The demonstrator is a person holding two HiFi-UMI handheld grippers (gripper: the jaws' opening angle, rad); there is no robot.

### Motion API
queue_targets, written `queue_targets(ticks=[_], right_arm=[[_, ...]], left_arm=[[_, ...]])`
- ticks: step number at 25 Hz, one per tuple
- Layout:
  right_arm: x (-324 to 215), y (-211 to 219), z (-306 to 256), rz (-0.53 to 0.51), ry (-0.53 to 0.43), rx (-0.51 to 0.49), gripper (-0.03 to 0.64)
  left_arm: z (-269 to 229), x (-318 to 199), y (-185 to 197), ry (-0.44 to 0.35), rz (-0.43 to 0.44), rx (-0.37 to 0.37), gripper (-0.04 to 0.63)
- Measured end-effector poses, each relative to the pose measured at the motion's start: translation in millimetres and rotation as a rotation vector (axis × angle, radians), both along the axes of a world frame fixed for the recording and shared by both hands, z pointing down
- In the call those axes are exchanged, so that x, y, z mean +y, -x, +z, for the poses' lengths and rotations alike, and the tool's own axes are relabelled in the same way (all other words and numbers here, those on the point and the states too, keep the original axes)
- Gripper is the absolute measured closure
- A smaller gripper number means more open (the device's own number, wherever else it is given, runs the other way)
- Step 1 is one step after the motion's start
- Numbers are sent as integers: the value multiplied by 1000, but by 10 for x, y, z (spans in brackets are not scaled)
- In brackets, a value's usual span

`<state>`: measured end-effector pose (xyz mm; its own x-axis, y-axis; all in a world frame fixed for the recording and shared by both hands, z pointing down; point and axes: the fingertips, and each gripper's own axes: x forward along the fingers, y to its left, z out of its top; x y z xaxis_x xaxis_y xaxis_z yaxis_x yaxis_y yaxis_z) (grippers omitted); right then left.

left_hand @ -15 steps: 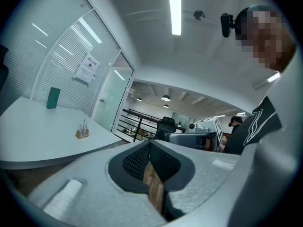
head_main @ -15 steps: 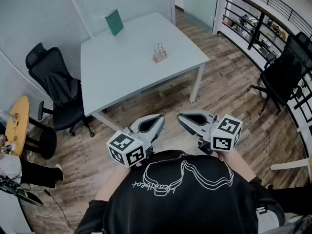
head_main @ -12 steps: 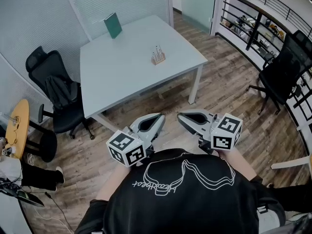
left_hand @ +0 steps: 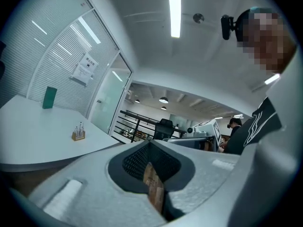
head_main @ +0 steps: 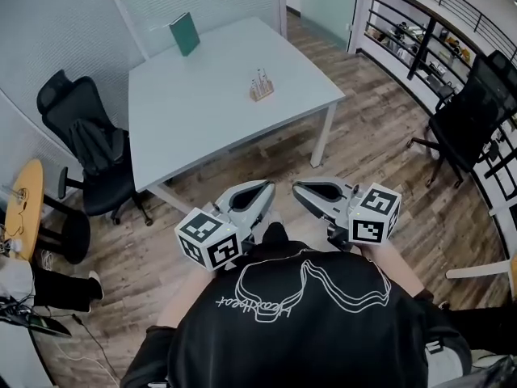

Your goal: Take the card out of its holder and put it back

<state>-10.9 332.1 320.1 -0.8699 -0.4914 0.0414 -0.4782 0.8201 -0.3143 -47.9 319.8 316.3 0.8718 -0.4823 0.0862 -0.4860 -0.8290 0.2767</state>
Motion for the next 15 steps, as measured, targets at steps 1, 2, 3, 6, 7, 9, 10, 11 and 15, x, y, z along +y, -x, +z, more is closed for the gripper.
queue_targets(ticks=[1,2,3,6,7,9,10,11,15], right_arm=[[-56,-6,32,1,8,1,609],[-121,-15,64,5,18,1,607],[-191,-28,95,11,28,3,607],[-415,-87,154,39,53,8,607],[-500,-108,161,46,56,2,607],[-696,-147,181,55,61,-13,607],[-806,-166,201,62,67,-18,607],[-919,-182,229,68,77,-21,607],[-1378,-215,388,91,138,-33,607]], left_arm=[[24,-61,-7,5,2,2,581],[52,-127,-16,12,5,2,581],[83,-197,-24,18,9,2,581],[144,-437,-52,33,22,7,581],[153,-529,-67,36,27,10,581],[173,-741,-102,40,36,13,581],[188,-860,-114,43,37,13,581],[205,-984,-120,48,37,12,581],[320,-1501,-102,91,25,6,581]])
